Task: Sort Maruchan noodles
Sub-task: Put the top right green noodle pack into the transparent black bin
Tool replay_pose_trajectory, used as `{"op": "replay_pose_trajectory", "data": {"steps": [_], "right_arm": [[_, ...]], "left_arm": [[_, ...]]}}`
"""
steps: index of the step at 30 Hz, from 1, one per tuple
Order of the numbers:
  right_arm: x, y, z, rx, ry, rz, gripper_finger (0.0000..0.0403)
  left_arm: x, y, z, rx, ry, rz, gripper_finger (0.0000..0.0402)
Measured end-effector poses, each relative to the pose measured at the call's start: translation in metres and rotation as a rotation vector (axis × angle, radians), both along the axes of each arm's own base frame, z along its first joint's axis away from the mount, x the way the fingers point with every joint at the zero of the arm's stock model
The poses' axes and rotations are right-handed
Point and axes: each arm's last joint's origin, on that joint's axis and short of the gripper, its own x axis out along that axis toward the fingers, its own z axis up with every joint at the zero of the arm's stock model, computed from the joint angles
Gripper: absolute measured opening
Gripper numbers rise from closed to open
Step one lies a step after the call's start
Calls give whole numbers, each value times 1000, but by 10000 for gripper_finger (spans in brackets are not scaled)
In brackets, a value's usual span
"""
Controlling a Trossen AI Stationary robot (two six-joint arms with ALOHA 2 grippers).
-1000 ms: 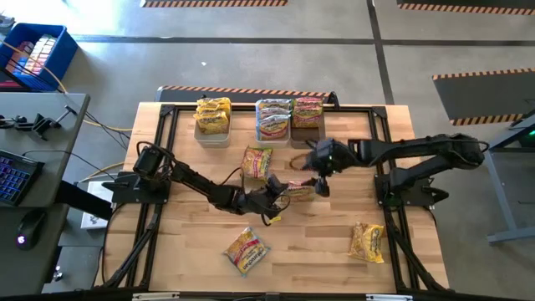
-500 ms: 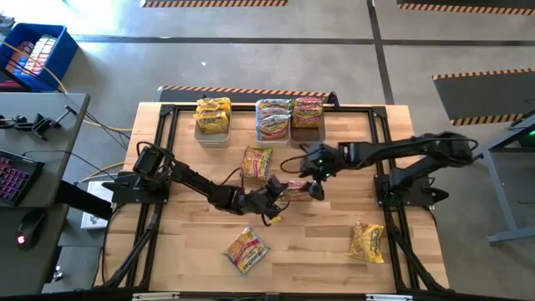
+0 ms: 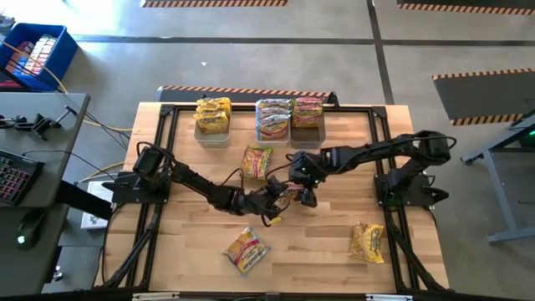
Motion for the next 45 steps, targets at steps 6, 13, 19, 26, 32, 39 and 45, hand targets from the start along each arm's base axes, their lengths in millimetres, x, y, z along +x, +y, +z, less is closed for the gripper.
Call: {"op": "replay_pose_trajectory", "data": {"steps": [6, 13, 19, 26, 32, 39, 45], "right_arm": [[2, 1, -8, 4, 32, -1, 252], [2, 1, -8, 4, 33, -1, 211], [2, 1, -8, 12, 35, -6, 128], [1, 0, -3, 3, 21, -8, 89], [-8, -2, 12, -30, -9, 13, 110], [-20, -18, 28, -141, -41, -11, 98], [-25, -46, 49, -265, -19, -23, 96]], "left_arm": [[0, 0, -1, 3, 4, 11, 0], [0, 1, 0, 11, 4, 19, 0], [-1, -2, 0, 10, -1, 22, 0], [-3, -2, 1, -12, -58, 137, 6], [-13, 7, 4, -190, -162, 197, 16], [-41, 27, -1, -557, -240, 167, 19], [-67, 50, -2, -879, -295, 74, 12]]}}
